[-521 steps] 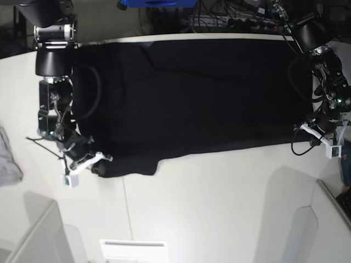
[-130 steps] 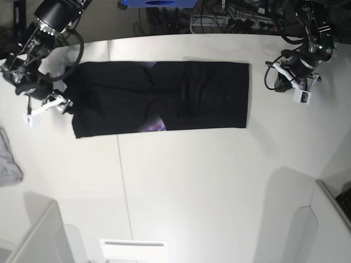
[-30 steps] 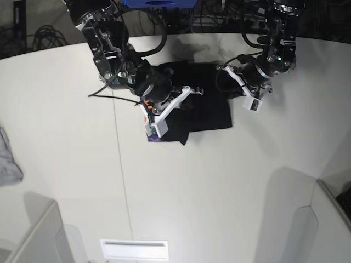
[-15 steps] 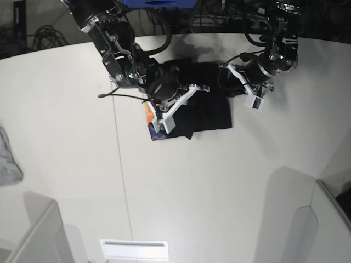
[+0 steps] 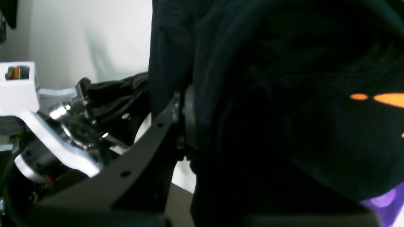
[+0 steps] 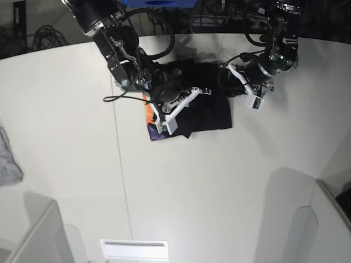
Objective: Fold the T-shirt properly
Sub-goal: 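Press the folded end down with the right gripper, then release and withdraw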
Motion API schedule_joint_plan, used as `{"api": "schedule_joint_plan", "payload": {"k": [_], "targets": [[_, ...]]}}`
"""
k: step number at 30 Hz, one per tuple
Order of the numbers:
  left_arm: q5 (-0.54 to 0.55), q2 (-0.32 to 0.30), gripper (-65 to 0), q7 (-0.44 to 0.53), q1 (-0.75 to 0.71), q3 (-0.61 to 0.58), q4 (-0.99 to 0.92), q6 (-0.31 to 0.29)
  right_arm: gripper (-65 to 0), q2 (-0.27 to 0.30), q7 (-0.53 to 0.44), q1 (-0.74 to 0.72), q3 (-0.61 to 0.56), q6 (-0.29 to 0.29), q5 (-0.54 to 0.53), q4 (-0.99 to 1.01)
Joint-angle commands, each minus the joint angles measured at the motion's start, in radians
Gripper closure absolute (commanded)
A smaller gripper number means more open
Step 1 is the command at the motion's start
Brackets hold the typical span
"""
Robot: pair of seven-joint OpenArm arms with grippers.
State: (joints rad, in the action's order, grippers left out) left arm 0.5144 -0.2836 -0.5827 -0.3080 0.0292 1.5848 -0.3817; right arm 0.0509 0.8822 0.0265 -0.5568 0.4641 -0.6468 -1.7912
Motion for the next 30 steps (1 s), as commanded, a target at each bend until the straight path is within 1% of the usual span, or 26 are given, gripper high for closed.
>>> {"api": "schedule_joint_plan", "payload": {"k": [1,3,7,19,21,22,24,25,28,29,30], "targets": [[-0.033,-0.01,0.0,-0.049,-0.01,0.002,0.001,0.017,0.0,-0.007,-0.014,-0.015,0.001,-0.005,-0.005,-0.017],[-0.033,-0.01,0.0,-0.049,-0.01,0.002,0.001,0.017,0.0,-0.007,-0.014,-0.015,-0.001,-0.006,-0.005,-0.023],[-0.033,-0.01,0.0,-0.049,-0.01,0.002,0.001,0.017,0.0,-0.004,-0.014,-0.035,-0.062,-0.006,-0.006,-0.028],[-0.032,-0.01,0.0,-0.049,-0.01,0.002,0.001,0.017,0.0,-0.007,-0.016,-0.043,-0.062,-0.006,-0.006,-0.017],[-0.032,-0.01,0.0,-0.049,-0.01,0.002,0.001,0.017,0.0,-0.016,-0.016,-0.043,-0.062,-0.006,-0.006,-0.015],[-0.032,-0.01,0.0,-0.049,-0.012,0.008,0.001,0.017,0.0,-0.021,-0.014,-0.043,-0.059,-0.006,-0.006,-0.014],[-0.03,-0.006,0.0,-0.05,-0.026,0.074,0.001,0.014,0.0,-0.021,-0.014,-0.043,-0.058,-0.006,-0.008,0.006],[-0.029,-0.006,0.0,-0.05,-0.038,0.113,0.002,0.011,-3.3,-0.021,-0.014,-0.043,-0.058,-0.006,-0.008,0.012],[0.031,-0.012,0.0,-0.05,-0.067,0.209,0.025,0.008,-27.3,-0.021,-0.014,-0.043,-0.058,-0.006,-0.008,0.015],[0.059,-0.019,0.0,-0.061,-0.079,0.232,0.03,0.007,-33.3,-0.021,-0.014,-0.043,-0.058,-0.006,-0.008,0.015],[0.091,-0.041,0.0,-0.084,-0.087,0.26,0.039,-0.004,-38.4,-0.021,-0.014,-0.043,-0.059,-0.006,-0.008,0.015]]}}
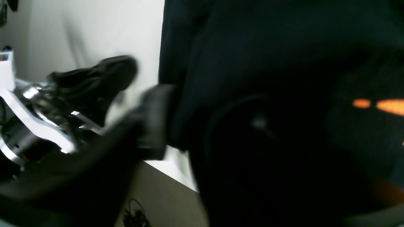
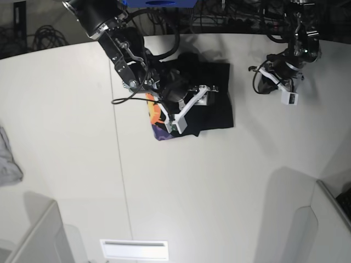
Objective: Fold the T-shirt properly
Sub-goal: 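Press the folded end down with the right gripper, then release and withdraw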
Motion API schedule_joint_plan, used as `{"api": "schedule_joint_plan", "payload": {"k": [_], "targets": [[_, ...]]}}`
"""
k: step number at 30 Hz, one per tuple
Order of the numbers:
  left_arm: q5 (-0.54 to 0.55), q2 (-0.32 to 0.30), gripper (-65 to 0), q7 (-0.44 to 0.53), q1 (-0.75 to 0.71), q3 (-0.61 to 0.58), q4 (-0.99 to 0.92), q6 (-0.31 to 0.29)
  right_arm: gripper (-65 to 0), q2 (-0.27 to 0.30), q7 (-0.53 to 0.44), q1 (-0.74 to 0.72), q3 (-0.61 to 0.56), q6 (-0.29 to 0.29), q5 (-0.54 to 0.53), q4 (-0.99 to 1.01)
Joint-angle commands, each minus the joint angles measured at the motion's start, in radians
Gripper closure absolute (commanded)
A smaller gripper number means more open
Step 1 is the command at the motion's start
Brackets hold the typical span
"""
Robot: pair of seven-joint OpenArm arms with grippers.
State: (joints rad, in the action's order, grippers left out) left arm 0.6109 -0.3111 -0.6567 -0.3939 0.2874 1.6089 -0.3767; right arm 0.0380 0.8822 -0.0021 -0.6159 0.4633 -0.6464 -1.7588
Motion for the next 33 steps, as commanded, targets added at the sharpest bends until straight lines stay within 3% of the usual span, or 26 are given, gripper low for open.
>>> {"api": "schedule_joint_plan", "payload": {"k": [1,4,10,17,33], "targets": [[0.028,-0.033,0.0,-0.035,-0.007,0.036,0.021,-0.025,-41.0,-0.008,-0.014,-0.014,0.0,-0.005,-0.008,-0.019],[0.09,-0.046,0.0,-0.1,-0.009,0.134,0.021,-0.041,-39.9,-0.01,-0.014,-0.019,-0.002,-0.005,-0.008,-0.02],[0.086,-0.046,0.0,-0.147,-0.009,0.258,0.026,-0.043,-39.8,-0.031,-0.005,-0.043,-0.003,-0.005,-0.01,-0.016],[0.086,-0.046,0.0,-0.147,-0.009,0.264,0.024,-0.043,-39.8,-0.068,-0.01,-0.109,-0.12,-0.005,-0.011,0.059],[0.086,-0.059,0.0,-0.147,-0.009,0.266,0.017,-0.043,-39.8,-0.169,-0.01,-0.283,-0.244,-0.005,-0.011,0.253]]}}
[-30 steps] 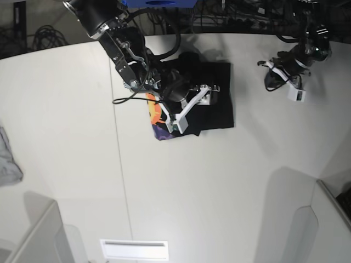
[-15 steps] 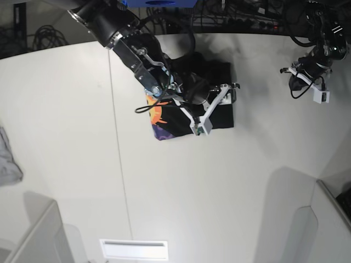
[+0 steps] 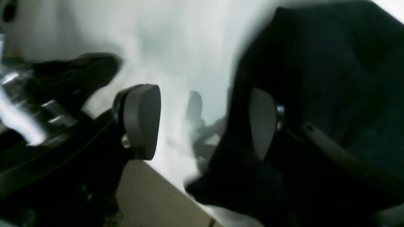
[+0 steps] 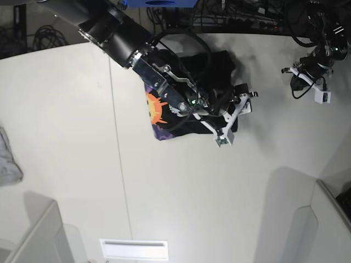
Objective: Fold the T-shirt properly
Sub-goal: 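Press the folded end down with the right gripper, then release and withdraw, then grasp the folded bundle's edge with the left gripper and lift it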
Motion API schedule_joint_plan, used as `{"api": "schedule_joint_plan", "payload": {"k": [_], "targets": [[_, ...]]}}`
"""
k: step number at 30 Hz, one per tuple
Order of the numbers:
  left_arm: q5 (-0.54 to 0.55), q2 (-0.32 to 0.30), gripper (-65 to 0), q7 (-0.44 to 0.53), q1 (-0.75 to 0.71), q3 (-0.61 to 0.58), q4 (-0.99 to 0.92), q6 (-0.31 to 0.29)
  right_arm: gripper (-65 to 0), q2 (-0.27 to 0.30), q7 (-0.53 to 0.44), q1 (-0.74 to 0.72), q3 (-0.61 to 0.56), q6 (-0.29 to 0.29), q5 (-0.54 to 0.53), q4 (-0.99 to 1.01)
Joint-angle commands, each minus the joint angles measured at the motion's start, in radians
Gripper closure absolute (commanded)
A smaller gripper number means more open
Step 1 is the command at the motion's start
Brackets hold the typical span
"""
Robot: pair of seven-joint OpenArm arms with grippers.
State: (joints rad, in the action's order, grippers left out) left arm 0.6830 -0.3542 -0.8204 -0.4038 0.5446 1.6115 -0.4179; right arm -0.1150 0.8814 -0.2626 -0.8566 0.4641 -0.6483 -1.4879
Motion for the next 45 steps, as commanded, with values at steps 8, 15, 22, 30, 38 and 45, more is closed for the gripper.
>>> {"api": "schedule_joint_plan", "payload": {"k": [8,15,22,30,38,45], "targets": [[0.017,-0.016,0.0,0.017,-0.019,0.009,0.025,-0.002,-39.6,0.062,0.012,-0.053,-0.063,-0.005,-0.006,-0.228],[0.022,0.014,0.0,0.017,-0.111,0.001,0.204,-0.141,-32.0,0.292,-0.063,0.153,0.271,-0.003,-0.006,-0.497],[0.022,0.12,0.0,0.017,-0.105,-0.039,0.281,-0.195,0.0,0.397,-0.236,0.368,0.475,-0.009,-0.006,-0.507],[0.022,0.166,-43.9,0.017,-0.016,-0.197,0.28,-0.192,0.0,0.418,-0.259,0.501,0.609,-0.101,-0.006,-0.511],[0.017,0.234,-50.4,0.017,0.056,-0.208,0.152,-0.192,0.0,0.418,-0.261,0.578,0.715,-0.149,-0.006,-0.511],[0.014,0.248,-50.4,0.017,0.142,-0.263,0.008,-0.174,0.0,0.42,-0.261,0.589,0.713,-0.149,-0.006,-0.511]]}}
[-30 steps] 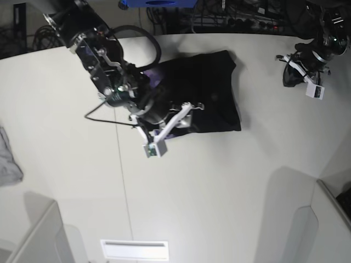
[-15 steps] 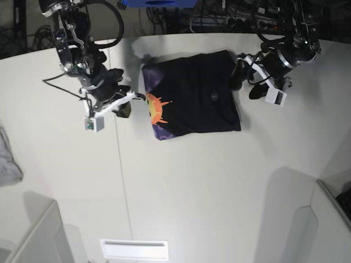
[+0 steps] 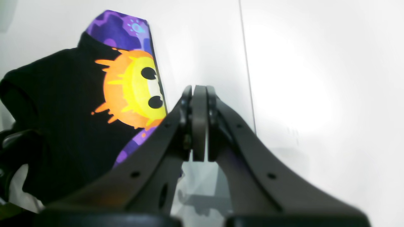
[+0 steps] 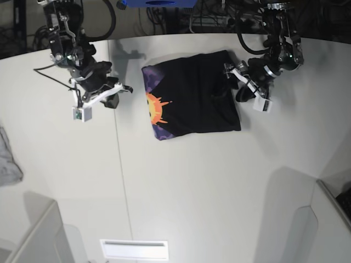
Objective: Fold the T-shirt properly
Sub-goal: 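Grasp the folded bundle's edge with the left gripper and lift it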
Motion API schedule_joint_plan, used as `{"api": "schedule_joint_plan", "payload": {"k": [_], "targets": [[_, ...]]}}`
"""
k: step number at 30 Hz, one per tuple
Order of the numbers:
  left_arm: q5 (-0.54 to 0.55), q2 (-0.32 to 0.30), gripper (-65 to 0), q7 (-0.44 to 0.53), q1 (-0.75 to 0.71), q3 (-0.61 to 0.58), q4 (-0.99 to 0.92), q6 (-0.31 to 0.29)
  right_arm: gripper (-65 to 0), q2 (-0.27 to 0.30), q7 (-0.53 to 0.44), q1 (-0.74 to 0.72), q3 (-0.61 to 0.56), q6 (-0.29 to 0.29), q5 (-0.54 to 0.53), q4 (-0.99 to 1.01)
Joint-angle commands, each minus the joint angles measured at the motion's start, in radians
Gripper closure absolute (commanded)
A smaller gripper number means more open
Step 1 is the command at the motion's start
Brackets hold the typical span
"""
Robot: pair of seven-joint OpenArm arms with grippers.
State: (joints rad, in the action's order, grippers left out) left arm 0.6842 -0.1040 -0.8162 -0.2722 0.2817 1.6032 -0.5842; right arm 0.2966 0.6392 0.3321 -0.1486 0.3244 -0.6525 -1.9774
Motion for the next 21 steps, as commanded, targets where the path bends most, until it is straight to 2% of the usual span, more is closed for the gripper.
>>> {"api": "schedule_joint_plan", "payload": {"k": [1,5,8,9,10,14,18,19,21], "targets": [[0.013,-0.004,-50.2,0.013,0.02,-0.02,0.001,0.017,0.0,0.008,-0.019,-0.006,0.005,-0.009,-0.002,-0.021],[0.013,-0.004,-50.0,0.018,0.041,-0.058,-0.048,0.114,0.0,0.008,-0.019,-0.006,0.004,-0.009,-0.002,-0.021],[0.013,-0.006,-49.4,0.014,0.043,-0.058,-0.065,0.131,0.0,0.008,-0.019,-0.006,0.007,-0.009,-0.002,-0.021],[0.013,-0.006,-46.9,0.014,0.043,-0.06,-0.071,0.131,0.0,0.008,-0.019,-0.006,0.007,-0.009,-0.002,-0.021],[0.013,-0.006,-43.3,0.014,0.044,-0.06,-0.073,0.131,0.0,0.008,-0.019,-0.006,0.007,-0.009,-0.002,-0.021],[0.012,-0.007,-21.9,0.013,0.047,-0.06,-0.099,0.131,0.0,0.005,-0.019,-0.006,0.007,-0.009,-0.002,-0.021],[0.012,-0.043,-3.3,0.013,0.05,-0.115,-0.119,0.131,0.0,0.005,-0.019,-0.006,0.007,-0.009,-0.002,-0.021],[0.012,-0.053,0.0,0.013,0.05,-0.138,-0.119,0.131,0.0,0.005,-0.019,-0.006,0.007,-0.009,-0.002,-0.021],[0.012,-0.063,0.0,0.016,0.05,-0.164,-0.119,0.131,0.0,0.005,-0.019,-0.006,0.008,-0.009,-0.002,-0.021]]}}
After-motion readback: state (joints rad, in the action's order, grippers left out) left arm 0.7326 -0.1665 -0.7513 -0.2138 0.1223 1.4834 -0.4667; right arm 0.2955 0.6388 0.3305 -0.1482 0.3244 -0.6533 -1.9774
